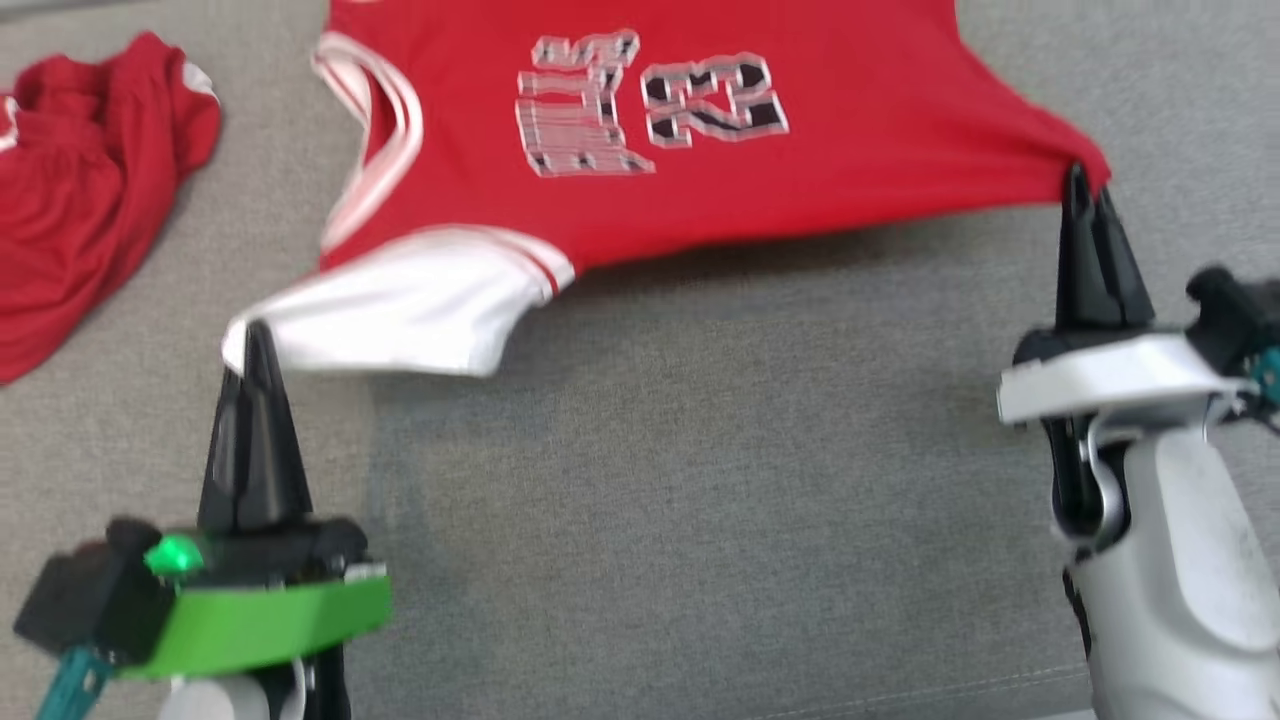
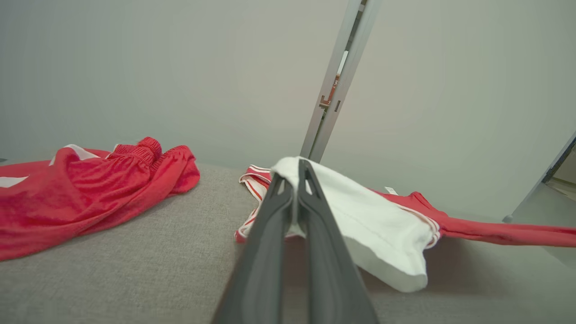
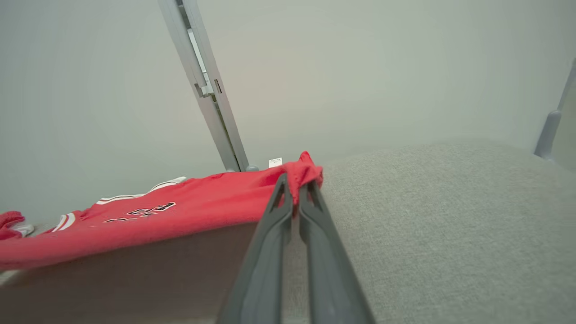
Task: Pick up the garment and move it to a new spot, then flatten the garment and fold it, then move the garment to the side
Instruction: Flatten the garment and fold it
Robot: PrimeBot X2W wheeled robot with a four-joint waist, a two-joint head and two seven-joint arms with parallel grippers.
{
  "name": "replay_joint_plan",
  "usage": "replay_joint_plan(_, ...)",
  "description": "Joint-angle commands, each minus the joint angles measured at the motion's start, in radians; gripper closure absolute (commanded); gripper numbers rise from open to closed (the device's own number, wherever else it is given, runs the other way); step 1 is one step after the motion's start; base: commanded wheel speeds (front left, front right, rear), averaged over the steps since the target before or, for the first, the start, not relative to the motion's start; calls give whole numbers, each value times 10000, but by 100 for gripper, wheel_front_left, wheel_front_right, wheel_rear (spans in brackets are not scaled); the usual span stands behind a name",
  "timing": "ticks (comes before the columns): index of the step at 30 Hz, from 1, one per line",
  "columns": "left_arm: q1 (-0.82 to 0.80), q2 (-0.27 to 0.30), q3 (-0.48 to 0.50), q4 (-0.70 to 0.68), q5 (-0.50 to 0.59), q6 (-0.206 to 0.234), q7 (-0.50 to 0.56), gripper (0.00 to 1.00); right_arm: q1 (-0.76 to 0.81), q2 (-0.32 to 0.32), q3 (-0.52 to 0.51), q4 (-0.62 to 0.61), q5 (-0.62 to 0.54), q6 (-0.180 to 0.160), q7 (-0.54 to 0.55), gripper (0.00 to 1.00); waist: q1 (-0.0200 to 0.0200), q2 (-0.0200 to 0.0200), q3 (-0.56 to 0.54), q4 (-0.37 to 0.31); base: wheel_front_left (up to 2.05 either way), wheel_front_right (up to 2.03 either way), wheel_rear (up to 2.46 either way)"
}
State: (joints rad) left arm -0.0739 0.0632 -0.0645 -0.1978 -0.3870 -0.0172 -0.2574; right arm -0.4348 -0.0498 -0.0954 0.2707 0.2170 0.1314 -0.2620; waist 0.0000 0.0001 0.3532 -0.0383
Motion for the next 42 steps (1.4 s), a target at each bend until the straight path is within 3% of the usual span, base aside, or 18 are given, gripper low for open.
replay_joint_plan(1,577,9,64,-270,-41,163,34,100,571,-24,-4,-212,228,-15,-40,100,0,-1,-1105,-119,0,0,0)
replay_joint_plan(10,3239,-44,-68,-1455,-515,760,494,100,3190,-27,-89,-1374,970,-16,-37,100,0,-1,-1556,-155,0,0,0)
replay_joint_plan(19,3872,14,-461,-884,-737,656,766,100,4164,-26,-23,-1014,1117,-16,-37,100,0,-1,-1619,-248,0,0,0)
replay_joint_plan(31,2426,112,-710,613,-830,326,733,100,3379,-22,84,447,879,-15,-38,100,0,-1,-1563,-179,0,0,0)
replay_joint_plan(42,-1053,260,-944,2950,-271,-2,498,100,1719,-20,162,1529,625,-15,-36,100,0,-1,-904,-249,0,0,0)
